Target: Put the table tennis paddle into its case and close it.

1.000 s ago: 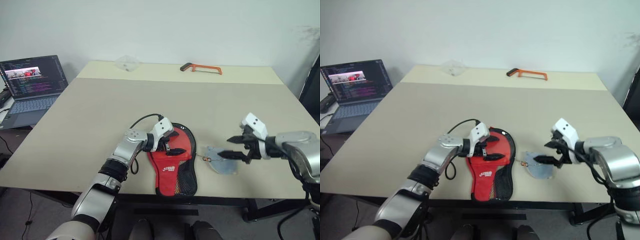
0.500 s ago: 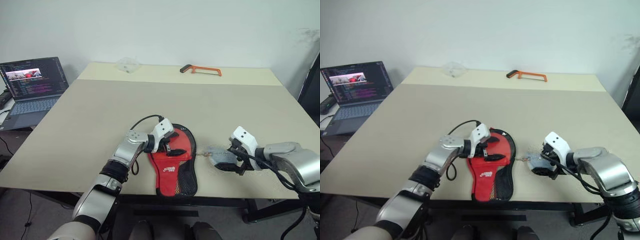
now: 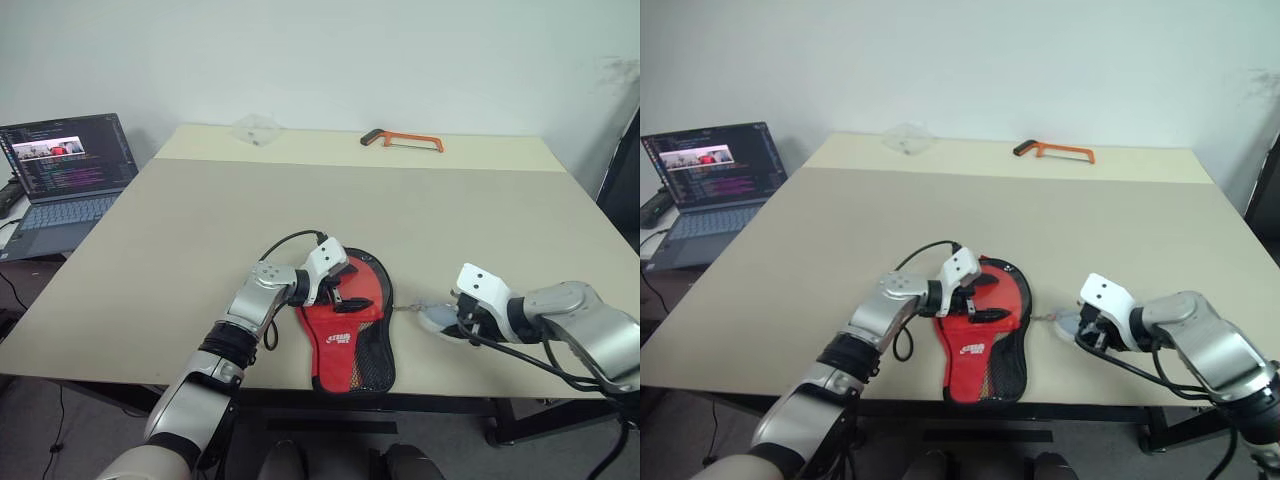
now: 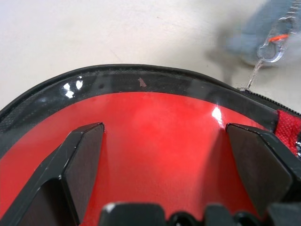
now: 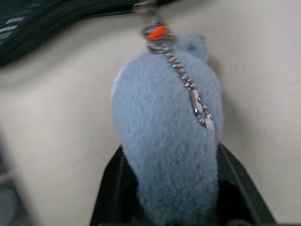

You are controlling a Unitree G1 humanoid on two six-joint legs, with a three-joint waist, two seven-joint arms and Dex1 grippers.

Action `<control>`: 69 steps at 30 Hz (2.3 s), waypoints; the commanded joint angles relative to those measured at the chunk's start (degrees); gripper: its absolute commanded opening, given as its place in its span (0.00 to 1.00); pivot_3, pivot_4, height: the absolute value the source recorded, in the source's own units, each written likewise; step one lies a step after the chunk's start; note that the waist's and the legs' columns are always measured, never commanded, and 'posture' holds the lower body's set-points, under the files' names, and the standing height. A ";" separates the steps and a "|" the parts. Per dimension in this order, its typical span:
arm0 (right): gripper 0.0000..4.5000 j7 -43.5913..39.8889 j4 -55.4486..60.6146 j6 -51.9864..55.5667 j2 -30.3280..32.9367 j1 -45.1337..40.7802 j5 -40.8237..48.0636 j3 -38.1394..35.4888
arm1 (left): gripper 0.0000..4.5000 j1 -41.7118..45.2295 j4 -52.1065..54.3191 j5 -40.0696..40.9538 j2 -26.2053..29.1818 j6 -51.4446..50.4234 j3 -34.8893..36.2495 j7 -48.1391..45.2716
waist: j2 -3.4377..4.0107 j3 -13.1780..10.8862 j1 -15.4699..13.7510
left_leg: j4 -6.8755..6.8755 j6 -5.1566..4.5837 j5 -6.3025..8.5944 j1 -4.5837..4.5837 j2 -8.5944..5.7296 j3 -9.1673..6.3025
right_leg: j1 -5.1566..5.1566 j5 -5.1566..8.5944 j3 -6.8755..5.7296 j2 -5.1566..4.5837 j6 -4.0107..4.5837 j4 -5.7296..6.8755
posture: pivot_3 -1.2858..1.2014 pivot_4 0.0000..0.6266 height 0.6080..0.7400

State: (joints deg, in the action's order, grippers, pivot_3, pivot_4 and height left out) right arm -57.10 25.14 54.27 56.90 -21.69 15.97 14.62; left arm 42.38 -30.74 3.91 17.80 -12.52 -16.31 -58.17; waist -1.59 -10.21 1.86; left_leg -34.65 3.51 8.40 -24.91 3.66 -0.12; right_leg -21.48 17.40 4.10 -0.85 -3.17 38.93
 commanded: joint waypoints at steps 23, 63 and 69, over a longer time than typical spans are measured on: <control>0.18 -9.74 10.48 -24.40 11.97 18.49 -7.98 2.41 | 1.00 -1.53 -4.26 -3.95 0.27 -0.67 -2.51 1.40 | -0.51 0.54 -1.49 | -0.12 0.13 0.60 0.19 -0.14 -0.04 | 0.29 0.52 -0.14 -0.21 -0.34 -0.17 | 0.52 0.24 1.00; 0.15 -18.27 14.22 -32.37 12.65 20.05 -13.22 8.27 | 1.00 4.05 -26.91 -12.59 -7.02 10.79 -6.48 7.49 | -0.68 2.03 -1.03 | -0.05 0.25 0.77 0.70 -0.18 -0.04 | 0.75 0.81 -0.18 -0.31 -0.03 -0.40 | 0.52 0.24 1.00; 0.15 -18.61 16.74 -34.47 11.10 22.84 -15.67 12.75 | 1.00 2.91 -25.19 -12.86 -6.49 10.01 -7.20 6.29 | -0.72 2.30 -1.85 | -0.07 0.42 1.30 1.07 -0.18 -0.18 | 1.24 1.19 -0.38 -0.29 -0.23 -0.44 | 0.52 0.24 1.00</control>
State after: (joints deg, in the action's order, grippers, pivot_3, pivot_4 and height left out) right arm -71.07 38.23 21.62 67.91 -2.05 -1.11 22.19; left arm 49.54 -50.20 -2.65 8.97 0.67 -19.39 -52.65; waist -2.31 -7.90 0.02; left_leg -34.72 3.89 9.80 -23.83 3.49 -0.34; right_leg -20.22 18.66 3.68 -1.15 -3.40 38.49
